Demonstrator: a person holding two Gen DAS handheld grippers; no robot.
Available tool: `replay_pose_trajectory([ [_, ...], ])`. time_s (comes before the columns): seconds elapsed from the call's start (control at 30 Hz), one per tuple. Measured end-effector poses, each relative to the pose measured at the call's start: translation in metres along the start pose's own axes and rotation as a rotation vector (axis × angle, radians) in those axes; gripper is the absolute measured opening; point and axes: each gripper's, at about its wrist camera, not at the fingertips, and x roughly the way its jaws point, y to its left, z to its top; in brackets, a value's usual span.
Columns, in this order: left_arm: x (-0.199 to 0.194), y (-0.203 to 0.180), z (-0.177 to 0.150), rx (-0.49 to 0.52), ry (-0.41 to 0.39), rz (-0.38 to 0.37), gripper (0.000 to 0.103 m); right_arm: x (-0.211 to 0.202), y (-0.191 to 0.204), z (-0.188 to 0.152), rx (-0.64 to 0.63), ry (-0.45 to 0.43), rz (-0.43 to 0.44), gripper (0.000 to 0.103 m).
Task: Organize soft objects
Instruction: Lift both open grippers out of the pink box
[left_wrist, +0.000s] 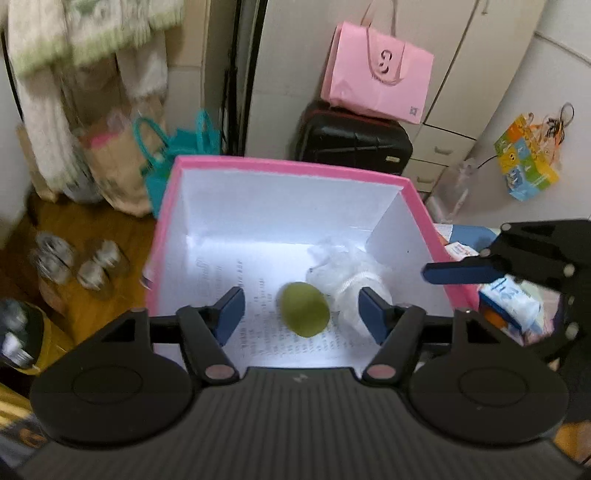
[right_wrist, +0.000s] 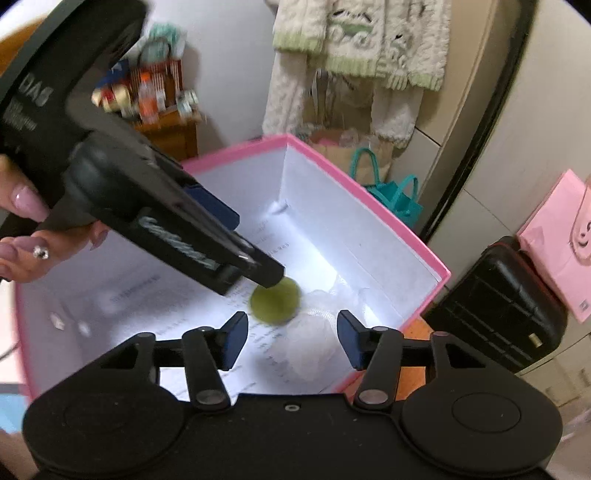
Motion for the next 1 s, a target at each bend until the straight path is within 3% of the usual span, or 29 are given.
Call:
replay_pose_trajectory([
  [0.13,-0.04,-0.011,-0.007,0.076,-0.055,0.052,0.071,-0.029,0.001,-0.008,0.054,-0.045,0.032,0.059],
  [0.3,-0.078,-0.021,-0.016,0.093,-0.068,0.042,0.071,-0.061,0.006,-0.016,0.084,-0.09,0.051,0.059],
  [0.6,-0.142,-0.063,-0.054,0.167,-0.088,-0.032,0.082,-0.124,0.032,-0.037,0.103,-0.124,0.046,0.065],
  [1.0,-0.195,-0.122,-0.118,0.334,-0.12,-0.017,0.086,-0.193,0.082,-0.068,0.049,-0.167,0.006,0.065],
])
